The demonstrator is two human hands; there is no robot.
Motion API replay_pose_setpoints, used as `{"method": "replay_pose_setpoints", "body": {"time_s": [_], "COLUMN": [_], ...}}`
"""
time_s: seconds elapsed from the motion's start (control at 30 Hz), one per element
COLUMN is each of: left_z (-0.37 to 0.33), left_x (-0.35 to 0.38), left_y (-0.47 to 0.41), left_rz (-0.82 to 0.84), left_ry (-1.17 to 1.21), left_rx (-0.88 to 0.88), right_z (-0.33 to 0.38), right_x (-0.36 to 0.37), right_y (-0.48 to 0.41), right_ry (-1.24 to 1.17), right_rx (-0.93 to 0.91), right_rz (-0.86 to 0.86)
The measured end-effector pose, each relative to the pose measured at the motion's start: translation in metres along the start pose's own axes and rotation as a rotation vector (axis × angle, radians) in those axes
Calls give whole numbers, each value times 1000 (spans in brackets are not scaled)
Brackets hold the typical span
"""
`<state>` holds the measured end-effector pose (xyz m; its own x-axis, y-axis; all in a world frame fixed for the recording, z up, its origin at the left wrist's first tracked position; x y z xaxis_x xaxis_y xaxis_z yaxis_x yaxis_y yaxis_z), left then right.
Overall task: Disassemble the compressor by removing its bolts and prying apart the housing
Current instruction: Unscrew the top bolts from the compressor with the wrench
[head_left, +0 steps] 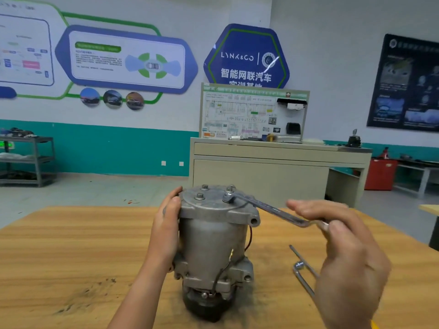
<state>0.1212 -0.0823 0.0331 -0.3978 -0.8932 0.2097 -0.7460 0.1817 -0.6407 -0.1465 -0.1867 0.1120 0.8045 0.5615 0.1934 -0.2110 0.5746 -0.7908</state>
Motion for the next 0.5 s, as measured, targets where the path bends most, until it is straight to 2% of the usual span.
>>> {"method": "replay_pose_setpoints", "body": {"time_s": [0.07, 0.13, 0.2, 0.27, 0.4, 0.5], "left_z": [-2, -2, -4, -3, -1, -1], "left_x": [-1, 0, 2, 2, 1, 2], "left_y": [-1, 0, 1, 1, 0, 0], "left_rz": [-3, 1, -3, -12, -30, -23], "left_ry": [-11, -20, -9, 8, 13, 29], "left_rx": [5, 7, 9, 5, 22, 23], "right_z": [-31, -81, -133, -170, -195, -173], "right_x": [-34, -37, -12, 34, 154, 234], "right_y": [-31, -68, -102, -129, -137, -109], "right_ry": [158, 354, 685, 982, 1172, 1238], "right_rx": [112, 328, 445, 441, 401, 282], "right_rz": [-173, -143, 35, 268, 708, 936]}}
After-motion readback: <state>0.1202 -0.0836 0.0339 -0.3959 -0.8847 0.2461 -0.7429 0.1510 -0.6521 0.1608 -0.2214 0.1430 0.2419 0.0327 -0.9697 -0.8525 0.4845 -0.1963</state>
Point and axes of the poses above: each hand's wrist, its own y-axis away from the middle knuckle, its own x-axis out of the palm, z = x × y, the point moved 10 cm from there along -y, towards the middle knuckle, and after that the axes turned 13 degrees about x, right-handed, at the moved point
